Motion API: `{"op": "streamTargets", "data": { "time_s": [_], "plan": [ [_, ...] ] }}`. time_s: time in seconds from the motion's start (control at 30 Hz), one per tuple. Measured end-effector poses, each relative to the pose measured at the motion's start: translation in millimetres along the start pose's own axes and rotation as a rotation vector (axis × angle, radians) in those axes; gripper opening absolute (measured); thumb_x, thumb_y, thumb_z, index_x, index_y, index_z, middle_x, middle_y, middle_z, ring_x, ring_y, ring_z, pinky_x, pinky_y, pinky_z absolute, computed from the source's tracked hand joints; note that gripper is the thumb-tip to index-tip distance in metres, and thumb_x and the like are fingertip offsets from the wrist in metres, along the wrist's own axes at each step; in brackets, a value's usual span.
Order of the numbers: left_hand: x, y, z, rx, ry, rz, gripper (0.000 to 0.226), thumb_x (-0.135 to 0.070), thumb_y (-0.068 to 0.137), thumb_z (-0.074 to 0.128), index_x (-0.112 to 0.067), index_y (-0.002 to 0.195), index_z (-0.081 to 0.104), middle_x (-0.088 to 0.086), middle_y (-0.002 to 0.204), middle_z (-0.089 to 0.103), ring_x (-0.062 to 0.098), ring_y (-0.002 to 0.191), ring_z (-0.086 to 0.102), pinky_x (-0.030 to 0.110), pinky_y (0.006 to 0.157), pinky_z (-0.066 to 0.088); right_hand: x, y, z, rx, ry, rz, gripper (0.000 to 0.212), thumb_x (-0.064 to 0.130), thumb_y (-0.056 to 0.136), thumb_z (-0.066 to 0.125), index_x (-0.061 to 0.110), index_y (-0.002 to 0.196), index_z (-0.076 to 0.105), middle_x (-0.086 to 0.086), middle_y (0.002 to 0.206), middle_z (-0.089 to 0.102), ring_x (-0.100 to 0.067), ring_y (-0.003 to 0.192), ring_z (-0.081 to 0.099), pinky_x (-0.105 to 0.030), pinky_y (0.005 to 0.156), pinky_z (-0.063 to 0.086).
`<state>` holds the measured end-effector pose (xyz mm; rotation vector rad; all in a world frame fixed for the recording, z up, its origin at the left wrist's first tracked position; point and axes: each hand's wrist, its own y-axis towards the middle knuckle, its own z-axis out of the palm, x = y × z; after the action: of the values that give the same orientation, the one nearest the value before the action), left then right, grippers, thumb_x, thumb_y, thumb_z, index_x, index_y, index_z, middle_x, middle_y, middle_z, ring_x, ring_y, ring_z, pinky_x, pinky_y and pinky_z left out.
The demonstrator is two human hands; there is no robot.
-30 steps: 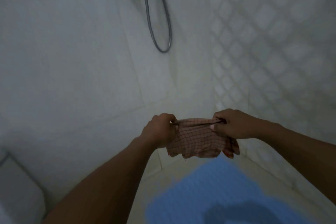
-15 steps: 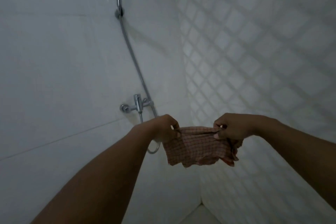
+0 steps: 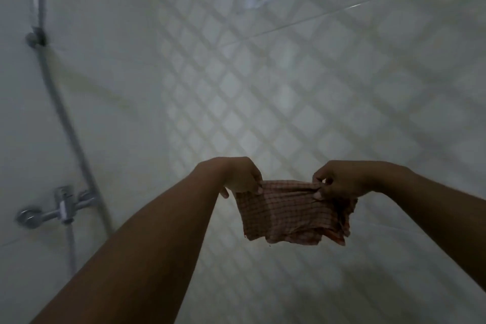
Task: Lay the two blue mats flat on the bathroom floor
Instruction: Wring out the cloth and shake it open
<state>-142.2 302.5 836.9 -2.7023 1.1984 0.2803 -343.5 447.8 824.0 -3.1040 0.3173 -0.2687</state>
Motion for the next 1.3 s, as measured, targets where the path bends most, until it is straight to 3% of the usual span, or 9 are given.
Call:
{"op": "streamTargets", "data": {
  "time_s": [0.2, 0.3, 0.4, 0.5, 0.63, 0.8, 0.9, 1.13, 1.3],
  "plan": [
    [-111.0, 71.1, 10.4, 0.102, 0.036, 0.43, 0.005, -0.029, 0.1, 0.062, -0.032, 0.098, 0.066, -0.006, 0.099, 0.061, 0.022, 0.106, 0.063, 0.041, 0.082, 0.061, -65.4, -97.3, -16.6, -0.104, 0.023, 0.439, 0.01, 0.035, 0.092, 0.063, 0.027, 0.089, 0.066, 0.004, 0.088, 0.068, -0.013, 0.075, 0.065, -0.027, 0.069, 0.055],
    [-184.9, 74.8, 22.4, 0.156, 0.056, 0.676, 0.006, -0.028, 0.1, 0.062, -0.029, 0.102, 0.067, -0.005, 0.1, 0.062, 0.023, 0.106, 0.064, 0.039, 0.078, 0.061, -73.6, -174.6, -23.6, -0.129, 0.041, 0.721, 0.01, 0.025, 0.092, 0.057, 0.024, 0.089, 0.067, -0.005, 0.087, 0.074, -0.024, 0.07, 0.075, -0.034, 0.068, 0.063],
    [-262.7, 55.2, 39.5, 0.204, 0.043, 0.922, 0.011, -0.031, 0.097, 0.065, -0.027, 0.106, 0.07, -0.001, 0.105, 0.063, 0.023, 0.1, 0.066, 0.033, 0.066, 0.059, -59.7, -261.9, -26.5, -0.164, -0.025, 0.954, 0.015, 0.024, 0.095, 0.053, 0.023, 0.095, 0.067, 0.001, 0.088, 0.071, -0.016, 0.069, 0.07, -0.029, 0.067, 0.059],
    [-340.6, 3.9, 65.9, 0.286, 0.011, 1.138, 0.005, -0.034, 0.097, 0.066, -0.031, 0.1, 0.068, -0.004, 0.102, 0.064, 0.017, 0.095, 0.063, 0.032, 0.069, 0.06, -30.6, -356.3, -27.8, -0.178, -0.083, 1.174, 0.009, 0.03, 0.098, 0.054, 0.026, 0.098, 0.063, 0.003, 0.102, 0.063, -0.014, 0.083, 0.061, -0.026, 0.071, 0.05],
    [-427.7, -100.8, 97.4, 0.35, -0.01, 1.424, 0.017, -0.034, 0.099, 0.063, -0.027, 0.114, 0.066, 0.001, 0.115, 0.065, 0.02, 0.103, 0.065, 0.037, 0.084, 0.062, 33.0, -479.2, -26.5, -0.21, -0.152, 1.452, 0.026, 0.041, 0.096, 0.057, 0.022, 0.112, 0.064, -0.001, 0.115, 0.061, -0.02, 0.101, 0.058, -0.036, 0.087, 0.051],
    [-491.7, -246.3, 107.6, 0.378, -0.144, 1.771, 0.011, -0.03, 0.101, 0.061, -0.022, 0.1, 0.069, 0.003, 0.099, 0.068, 0.016, 0.075, 0.062, 0.029, 0.062, 0.054, 133.5, -604.0, -21.0, -0.296, -0.193, 1.736, 0.028, 0.039, 0.095, 0.057, 0.019, 0.114, 0.064, -0.004, 0.116, 0.062, -0.022, 0.102, 0.057, -0.038, 0.087, 0.05],
    [-509.1, -336.0, 101.3, 0.348, -0.219, 1.937, 0.012, -0.029, 0.102, 0.06, -0.021, 0.1, 0.069, 0.003, 0.096, 0.07, 0.017, 0.074, 0.064, 0.03, 0.062, 0.056, 200.4, -661.8, -22.6, -0.374, -0.259, 1.852, 0.027, 0.036, 0.096, 0.057, 0.023, 0.119, 0.058, 0.001, 0.11, 0.057, -0.02, 0.099, 0.055, -0.035, 0.081, 0.046],
    [-521.9, -506.3, 93.6, 0.254, -0.532, 2.142, 0.007, -0.029, 0.101, 0.06, -0.024, 0.099, 0.065, -0.002, 0.082, 0.073, 0.006, 0.058, 0.068, 0.019, 0.054, 0.046, 332.2, -763.7, -29.3, -0.657, -0.517, 1.935, 0.021, 0.019, 0.098, 0.049, 0.035, 0.111, 0.045, 0.001, 0.102, 0.063, -0.023, 0.09, 0.063, -0.038, 0.071, 0.059],
    [-534.6, -584.1, 83.7, 0.01, -0.711, 2.147, 0.005, -0.032, 0.1, 0.059, -0.03, 0.102, 0.056, 0.0, 0.094, 0.071, 0.02, 0.08, 0.068, 0.037, 0.071, 0.056, 355.1, -826.8, -29.6, -0.793, -0.77, 1.913, 0.027, 0.006, 0.093, 0.047, 0.031, 0.095, 0.055, -0.004, 0.112, 0.066, -0.022, 0.089, 0.06, -0.032, 0.068, 0.051]
  ]
}}
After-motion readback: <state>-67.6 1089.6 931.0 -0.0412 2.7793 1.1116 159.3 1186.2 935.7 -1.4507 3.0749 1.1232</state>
